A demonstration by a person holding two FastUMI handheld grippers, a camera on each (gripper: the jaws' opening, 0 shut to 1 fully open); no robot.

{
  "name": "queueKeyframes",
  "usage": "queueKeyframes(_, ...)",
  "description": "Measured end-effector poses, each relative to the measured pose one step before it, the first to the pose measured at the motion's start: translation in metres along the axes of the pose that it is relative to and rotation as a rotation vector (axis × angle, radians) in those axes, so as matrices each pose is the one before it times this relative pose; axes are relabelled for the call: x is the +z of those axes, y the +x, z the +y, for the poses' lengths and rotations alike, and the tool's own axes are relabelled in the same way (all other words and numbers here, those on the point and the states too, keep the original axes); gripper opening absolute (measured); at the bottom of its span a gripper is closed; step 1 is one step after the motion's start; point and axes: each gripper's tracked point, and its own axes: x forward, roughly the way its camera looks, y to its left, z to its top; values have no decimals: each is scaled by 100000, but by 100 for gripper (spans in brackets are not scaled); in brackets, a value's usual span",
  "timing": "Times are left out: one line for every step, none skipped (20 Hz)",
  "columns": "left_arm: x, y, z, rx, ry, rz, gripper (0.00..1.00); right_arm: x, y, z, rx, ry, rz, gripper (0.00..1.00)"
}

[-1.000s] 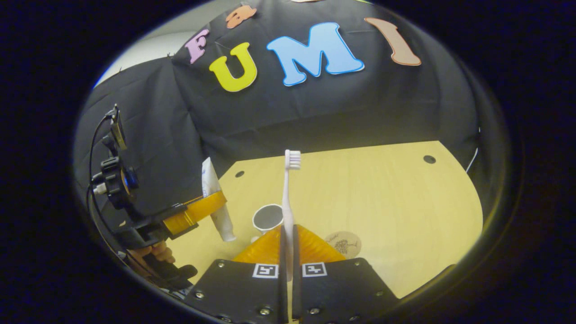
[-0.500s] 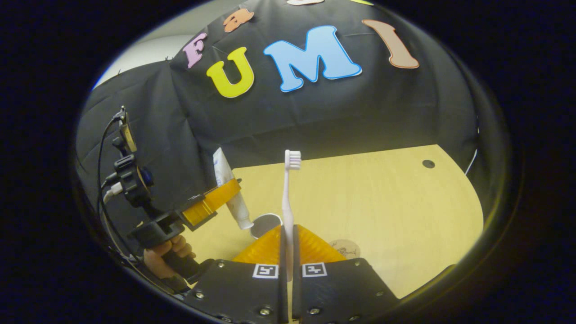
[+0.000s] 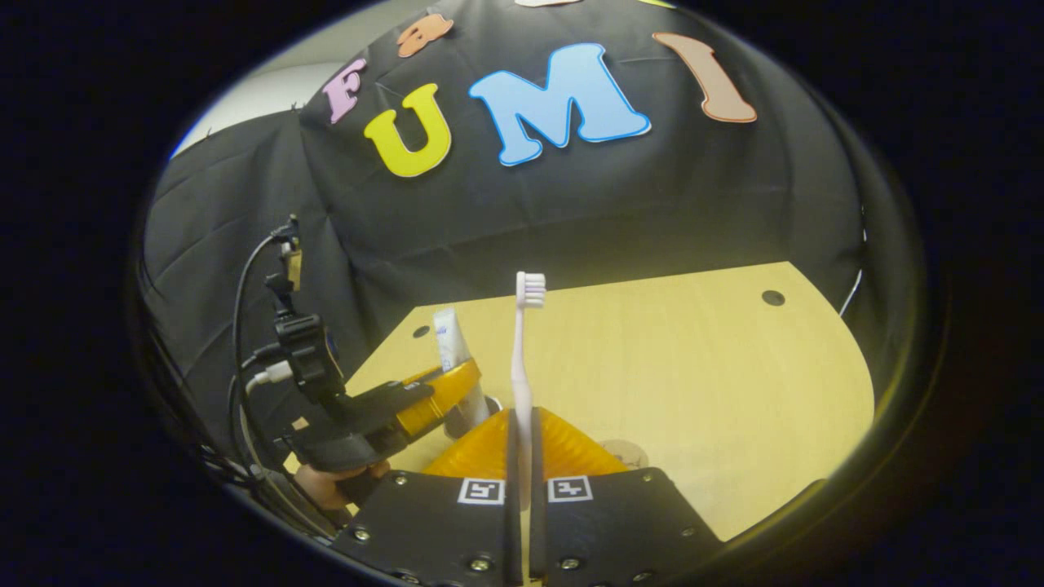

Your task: Put the toothbrush and toothpaste on the desktop into the cup, then pick up the cup and place it on the coaster on the desktop.

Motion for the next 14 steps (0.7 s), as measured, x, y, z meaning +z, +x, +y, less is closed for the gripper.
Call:
queueKeyframes(-248, -107, -89, -356, 18, 1113, 29, -136, 27, 6, -21, -271, 56, 5)
queueKeyframes(-294, 93, -67, -40, 247, 850, 32, 79, -66, -22, -123, -335, -23, 5)
queueKeyframes(-466, -316, -46, -35, -114, 1564, 32, -77, 44, 158, 15, -240, 83, 5)
queueKeyframes(-266, -34, 245, 225, -209, 896, 36, -26, 37, 99, 262, -12, 119, 5)
queueKeyframes(-464, -63, 84, 118, -893, 1471, 41, 20, -104, 81, 115, 34, -57, 5)
queueKeyframes(-96, -164, 207, 457, -480, 427, 46, 93, 30, 98, 261, -12, -152, 5)
queueKeyframes(-116, -174, 291, 428, -600, 561, 55, 7, 123, 16, 112, -84, -40, 5)
queueKeyframes(218, -92, 110, 754, -641, -568, 55, 65, -69, 90, 393, -96, -265, 5)
queueKeyframes(-108, -316, -22, 216, -571, -147, 54, -25, 115, 191, 378, -97, -92, 5)
queueKeyframes(189, -308, -96, -826, -718, -296, 61, 161, 4, 96, 397, -114, -173, 5)
queueKeyframes(28, -401, 32, 374, -159, -454, 72, 67, 7, 122, 448, -136, -197, 5)
queueKeyframes(215, -278, -139, -314, 87, -117, 82, 163, 82, 131, 509, -108, -266, 5)
queueKeyframes(-222, -212, -88, 65, 116, 338, 91, 58, 368, 249, 669, -13, -404, 5)
queueKeyframes(-109, -294, -84, -301, 127, 599, 85, 254, 261, 248, 848, 94, -590, 5)
